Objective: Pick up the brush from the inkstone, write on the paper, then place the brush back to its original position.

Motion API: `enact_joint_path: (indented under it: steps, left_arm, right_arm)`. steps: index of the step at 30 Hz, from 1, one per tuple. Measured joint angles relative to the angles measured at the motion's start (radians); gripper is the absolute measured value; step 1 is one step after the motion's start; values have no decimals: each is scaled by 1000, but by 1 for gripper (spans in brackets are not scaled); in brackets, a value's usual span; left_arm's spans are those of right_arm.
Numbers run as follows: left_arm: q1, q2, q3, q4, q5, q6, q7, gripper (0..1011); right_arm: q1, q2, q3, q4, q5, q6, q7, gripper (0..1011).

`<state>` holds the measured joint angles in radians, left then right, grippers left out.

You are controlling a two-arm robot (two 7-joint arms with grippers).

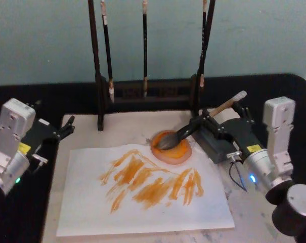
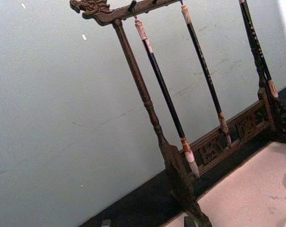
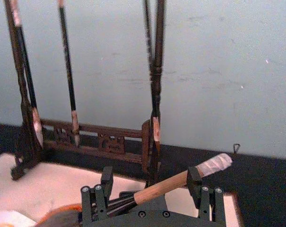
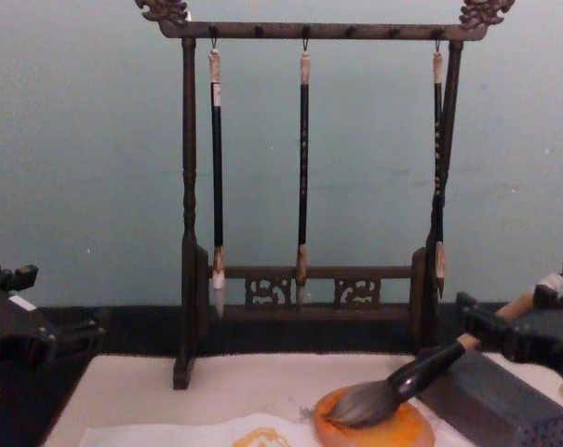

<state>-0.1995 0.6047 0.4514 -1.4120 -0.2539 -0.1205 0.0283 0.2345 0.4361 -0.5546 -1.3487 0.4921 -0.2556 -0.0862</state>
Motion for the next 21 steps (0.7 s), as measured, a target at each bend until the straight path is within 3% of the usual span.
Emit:
enact_joint_path:
  steps: [1, 4, 9, 21]
  left_arm:
    - [0, 0, 0, 0, 0, 0, 0, 1001]
    - [0, 0, 0, 0, 0, 0, 0, 1001]
    - [0, 0, 0, 0, 0, 0, 0, 1001]
    - [0, 0, 0, 0, 0, 0, 0, 1001]
  right_arm:
    - [7, -5, -11, 14, -39, -6, -14, 1000]
    - [16, -12, -24, 36, -98, -11, -36, 1000]
    - [25, -19, -33, 59, -156, -9, -52, 1000]
    - [26, -22, -33, 64, -171, -5, -55, 1000]
